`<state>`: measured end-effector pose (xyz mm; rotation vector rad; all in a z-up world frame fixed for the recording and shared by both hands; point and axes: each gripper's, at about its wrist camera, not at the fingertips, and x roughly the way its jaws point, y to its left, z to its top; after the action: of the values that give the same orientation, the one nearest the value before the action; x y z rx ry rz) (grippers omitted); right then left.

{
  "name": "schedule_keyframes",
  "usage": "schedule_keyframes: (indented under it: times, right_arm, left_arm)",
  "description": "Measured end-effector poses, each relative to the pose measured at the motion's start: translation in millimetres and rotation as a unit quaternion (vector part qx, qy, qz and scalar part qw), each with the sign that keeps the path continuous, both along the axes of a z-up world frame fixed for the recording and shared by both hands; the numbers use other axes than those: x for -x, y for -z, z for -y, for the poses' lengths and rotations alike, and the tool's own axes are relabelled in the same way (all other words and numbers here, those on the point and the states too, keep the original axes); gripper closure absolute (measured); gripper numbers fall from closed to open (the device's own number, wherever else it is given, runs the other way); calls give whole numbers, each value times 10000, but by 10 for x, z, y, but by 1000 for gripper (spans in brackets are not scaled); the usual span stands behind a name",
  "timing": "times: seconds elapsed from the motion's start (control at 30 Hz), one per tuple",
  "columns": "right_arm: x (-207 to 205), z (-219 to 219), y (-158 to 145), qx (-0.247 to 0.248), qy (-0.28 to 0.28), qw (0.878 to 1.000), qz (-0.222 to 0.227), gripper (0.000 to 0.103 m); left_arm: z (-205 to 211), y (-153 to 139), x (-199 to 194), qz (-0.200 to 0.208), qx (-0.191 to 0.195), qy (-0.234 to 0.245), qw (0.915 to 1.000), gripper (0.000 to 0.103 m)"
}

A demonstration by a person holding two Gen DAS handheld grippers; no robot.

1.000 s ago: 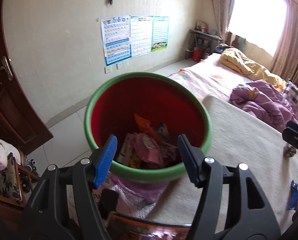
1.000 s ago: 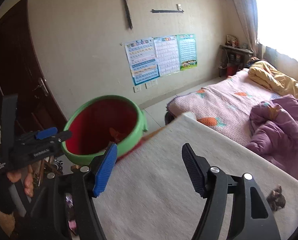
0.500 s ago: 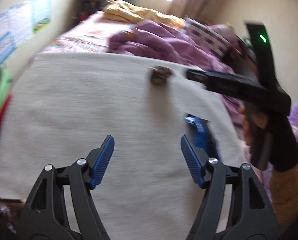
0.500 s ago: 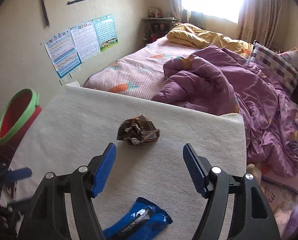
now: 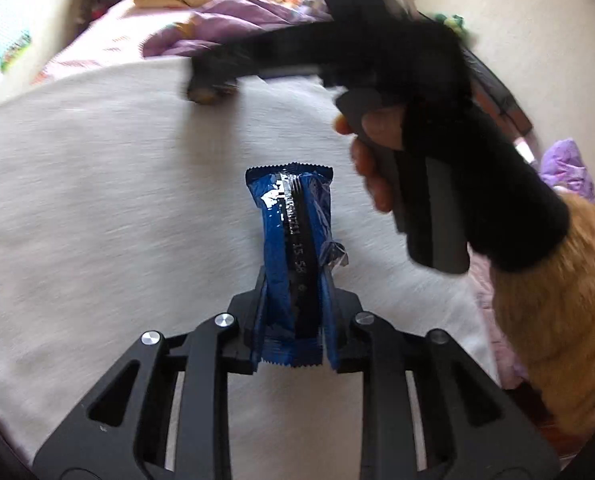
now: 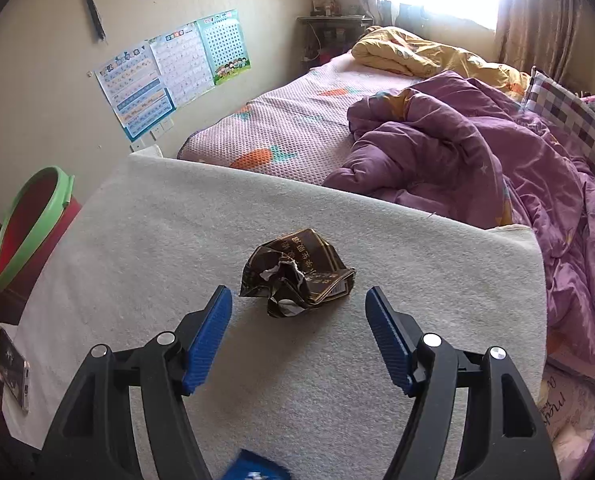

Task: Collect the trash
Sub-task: 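Grasp the blue wrapper with the left tool while the right tool grasps the brown crumpled wrapper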

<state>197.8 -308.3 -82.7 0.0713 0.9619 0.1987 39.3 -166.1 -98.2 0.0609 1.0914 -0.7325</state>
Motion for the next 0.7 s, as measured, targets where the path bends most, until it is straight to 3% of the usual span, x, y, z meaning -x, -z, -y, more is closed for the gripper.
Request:
schedule_keyframes:
  times: [0.1, 0.2, 0.23, 0.3, 0.33, 0.57, 0.63, 0.7]
  right_arm:
    - [-41, -21, 101, -44, 46, 9999, -113, 38]
    - [-29, -54, 155, -71, 39, 9998, -180, 65]
    - [-16, -56, 149, -56, 64, 9999, -146, 70]
    - [12, -41, 137, -197, 86, 9997, -148, 91]
    - [42, -39, 119, -236, 111, 9996, -109, 92]
    - [338, -30, -16, -614, 123, 9980, -7, 90]
    - [403, -32, -49, -653, 90, 9978, -13, 87]
    - [430, -18, -99, -647, 144, 9978, 63, 56]
  left_arm:
    - [-365, -63, 54, 272, -293, -330, 9987, 79]
    - [-665, -92, 63, 253, -324, -703, 9967, 77]
    - [-759, -86, 58, 220, -311, -833, 9958, 76]
    - [-809, -79, 77, 178, -291, -1000, 9944, 70]
    - [-855, -77, 55, 157, -267, -1108, 9934, 68]
    - [-987, -146, -19, 123, -1, -1488, 9888, 49]
    - [-921, -164, -115, 98, 39, -1565, 9876, 48]
    - [-962, -154, -142, 52, 78, -1632, 9865, 46]
